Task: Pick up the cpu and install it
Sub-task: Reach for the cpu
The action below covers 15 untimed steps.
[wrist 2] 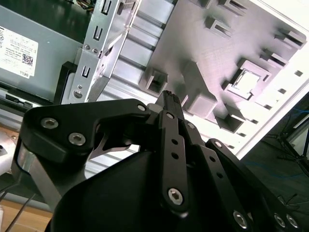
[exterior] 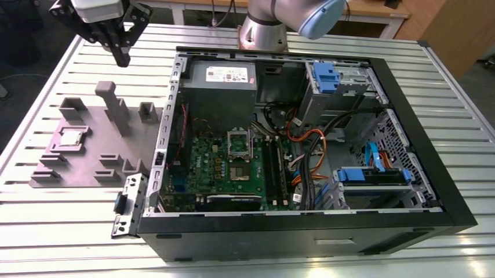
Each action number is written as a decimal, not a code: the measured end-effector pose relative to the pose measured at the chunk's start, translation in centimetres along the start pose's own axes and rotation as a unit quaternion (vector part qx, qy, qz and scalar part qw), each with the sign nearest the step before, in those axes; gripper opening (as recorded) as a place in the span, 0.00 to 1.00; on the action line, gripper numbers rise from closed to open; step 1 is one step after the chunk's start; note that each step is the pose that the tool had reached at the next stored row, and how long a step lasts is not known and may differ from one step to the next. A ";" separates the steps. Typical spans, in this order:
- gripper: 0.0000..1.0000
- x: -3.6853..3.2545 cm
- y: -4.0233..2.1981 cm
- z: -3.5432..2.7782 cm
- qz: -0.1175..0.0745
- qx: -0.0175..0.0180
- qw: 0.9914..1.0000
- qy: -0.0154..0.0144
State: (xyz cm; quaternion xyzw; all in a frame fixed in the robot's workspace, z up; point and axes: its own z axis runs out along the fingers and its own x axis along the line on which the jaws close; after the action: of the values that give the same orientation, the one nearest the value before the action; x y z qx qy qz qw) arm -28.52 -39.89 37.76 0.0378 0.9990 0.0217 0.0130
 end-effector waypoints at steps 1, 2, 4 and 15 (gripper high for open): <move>0.11 0.01 0.00 0.00 0.000 0.000 1.000 0.000; 0.11 0.01 0.00 0.00 0.000 0.000 1.000 0.000; 0.11 0.01 0.00 0.00 0.000 0.000 1.000 0.000; 0.11 2.08 -0.16 0.10 0.000 0.000 1.000 0.002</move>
State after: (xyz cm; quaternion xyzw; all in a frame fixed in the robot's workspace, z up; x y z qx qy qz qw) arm -30.61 -39.90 37.60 0.0379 0.9990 0.0216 0.0111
